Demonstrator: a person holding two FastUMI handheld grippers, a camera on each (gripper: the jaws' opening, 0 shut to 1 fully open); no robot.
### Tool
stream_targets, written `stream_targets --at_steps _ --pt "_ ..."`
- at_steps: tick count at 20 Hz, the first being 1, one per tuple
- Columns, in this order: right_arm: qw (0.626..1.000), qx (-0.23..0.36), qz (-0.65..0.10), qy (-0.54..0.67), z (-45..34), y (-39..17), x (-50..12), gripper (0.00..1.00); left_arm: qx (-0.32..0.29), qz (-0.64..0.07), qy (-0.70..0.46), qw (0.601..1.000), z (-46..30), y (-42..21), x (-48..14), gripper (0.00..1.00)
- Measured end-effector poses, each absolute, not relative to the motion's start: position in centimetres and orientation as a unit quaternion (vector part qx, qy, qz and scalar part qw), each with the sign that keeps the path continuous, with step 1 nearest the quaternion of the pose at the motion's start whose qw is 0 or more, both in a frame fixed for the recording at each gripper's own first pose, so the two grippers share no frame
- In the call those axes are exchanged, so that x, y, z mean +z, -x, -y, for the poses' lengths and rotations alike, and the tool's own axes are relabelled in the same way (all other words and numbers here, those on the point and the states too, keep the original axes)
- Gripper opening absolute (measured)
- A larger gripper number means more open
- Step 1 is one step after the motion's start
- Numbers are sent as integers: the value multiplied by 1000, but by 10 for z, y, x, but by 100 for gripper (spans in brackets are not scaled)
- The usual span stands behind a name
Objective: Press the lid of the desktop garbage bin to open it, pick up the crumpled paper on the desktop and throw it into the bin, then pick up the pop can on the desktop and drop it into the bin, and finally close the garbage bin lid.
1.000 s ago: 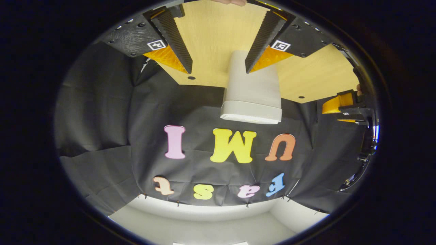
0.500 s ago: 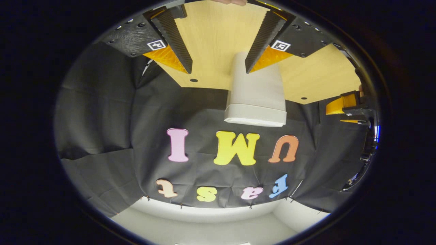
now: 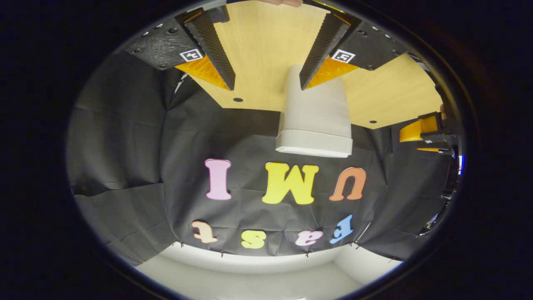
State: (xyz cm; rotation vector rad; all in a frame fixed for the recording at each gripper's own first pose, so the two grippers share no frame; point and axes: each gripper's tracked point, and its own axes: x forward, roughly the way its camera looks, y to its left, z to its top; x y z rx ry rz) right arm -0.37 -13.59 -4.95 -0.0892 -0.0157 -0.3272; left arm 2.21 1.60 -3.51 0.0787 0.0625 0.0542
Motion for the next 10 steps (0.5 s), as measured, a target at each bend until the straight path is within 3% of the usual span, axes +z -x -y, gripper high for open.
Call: stream_targets --at_steps 10 --pt "987 -151 18 53 135 3 -51 96 29 -34 -55 997 -8 -25 -42 99"
